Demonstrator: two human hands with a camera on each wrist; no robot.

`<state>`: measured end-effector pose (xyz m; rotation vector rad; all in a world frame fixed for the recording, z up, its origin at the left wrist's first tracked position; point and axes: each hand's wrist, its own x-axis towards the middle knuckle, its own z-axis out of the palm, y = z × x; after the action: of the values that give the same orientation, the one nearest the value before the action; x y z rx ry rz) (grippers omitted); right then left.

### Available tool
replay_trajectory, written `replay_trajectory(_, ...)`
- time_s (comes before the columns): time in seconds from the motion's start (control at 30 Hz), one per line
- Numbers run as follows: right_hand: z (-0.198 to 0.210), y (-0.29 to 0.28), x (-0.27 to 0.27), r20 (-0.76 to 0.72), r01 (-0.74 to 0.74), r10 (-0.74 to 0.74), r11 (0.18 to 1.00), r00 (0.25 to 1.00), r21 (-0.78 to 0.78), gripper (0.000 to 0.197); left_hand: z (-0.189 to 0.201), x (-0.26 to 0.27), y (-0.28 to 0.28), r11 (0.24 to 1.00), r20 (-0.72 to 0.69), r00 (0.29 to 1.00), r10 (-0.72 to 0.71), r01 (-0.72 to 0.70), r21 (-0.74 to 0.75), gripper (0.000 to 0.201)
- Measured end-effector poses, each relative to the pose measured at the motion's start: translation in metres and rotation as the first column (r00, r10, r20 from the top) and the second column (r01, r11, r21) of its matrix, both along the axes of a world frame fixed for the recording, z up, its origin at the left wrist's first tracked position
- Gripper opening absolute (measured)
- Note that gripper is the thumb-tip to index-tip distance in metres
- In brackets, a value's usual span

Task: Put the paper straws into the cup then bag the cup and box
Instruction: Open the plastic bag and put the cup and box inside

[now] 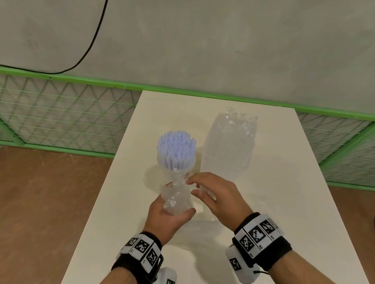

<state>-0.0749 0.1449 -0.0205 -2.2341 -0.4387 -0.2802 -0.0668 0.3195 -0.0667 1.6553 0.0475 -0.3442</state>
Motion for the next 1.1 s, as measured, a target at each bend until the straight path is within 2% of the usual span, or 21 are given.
replay_trajectory(0.1, -0.003, -0.001, -0.001, 0.011, 0.016, -0.017, 1.0, 1.0, 0.02, 0.024, 0.0, 0.001, -0.001, 1.0, -0.001, 1.0, 0.006, -0.006, -0.004, 0.062)
replay_trajectory(0.2, -0.007, -0.001, -0.002, 0.016, -0.014, 0.015, 0.999, 1.0, -0.029, 0.023, 0.002, 0.001, -0.002, 1.0, 0.012, 1.0, 0.015, -0.015, 0.001, 0.061)
replay_trajectory(0.33, -0.008, -0.004, -0.002, 0.009, 0.007, -0.007, 0.999, 1.0, -0.047, 0.013, 0.003, 0.001, -0.002, 1.0, 0.005, 1.0, 0.01, -0.01, -0.011, 0.058)
replay_trajectory(0.57, -0.01, -0.017, 0.0, -0.122, 0.131, -0.13, 0.991, 0.984, 0.002, 0.019, 0.002, 0.002, 0.0, 1.0, 0.01, 1.0, 0.023, -0.023, 0.0, 0.054)
replay_trajectory(0.63, -0.009, -0.02, 0.002, -0.091, 0.17, -0.168, 0.985, 0.982, 0.015, 0.024, 0.005, 0.002, -0.001, 1.0, 0.02, 1.0, 0.005, -0.005, -0.007, 0.059)
replay_trajectory(0.73, -0.015, -0.021, 0.003, -0.016, 0.206, -0.206, 0.978, 0.978, 0.017, 0.018, 0.006, 0.002, -0.001, 1.0, 0.013, 1.0, 0.009, -0.009, -0.008, 0.057)
replay_trajectory(0.87, -0.026, -0.018, 0.005, -0.053, 0.189, -0.19, 0.982, 0.98, -0.028, 0.014, 0.007, 0.001, -0.001, 1.0, 0.009, 1.0, 0.012, -0.012, -0.003, 0.053)
replay_trajectory(1.0, -0.019, -0.021, 0.014, -0.064, 0.221, -0.225, 0.974, 0.972, -0.055, 0.018, 0.007, 0.001, 0.0, 0.999, -0.014, 0.999, 0.029, -0.029, -0.019, 0.052)
replay_trajectory(1.1, 0.005, -0.031, 0.021, 0.032, 0.322, -0.325, 0.944, 0.945, 0.074, 0.02, 0.006, 0.001, 0.001, 0.999, -0.025, 0.999, 0.033, -0.034, -0.024, 0.055)
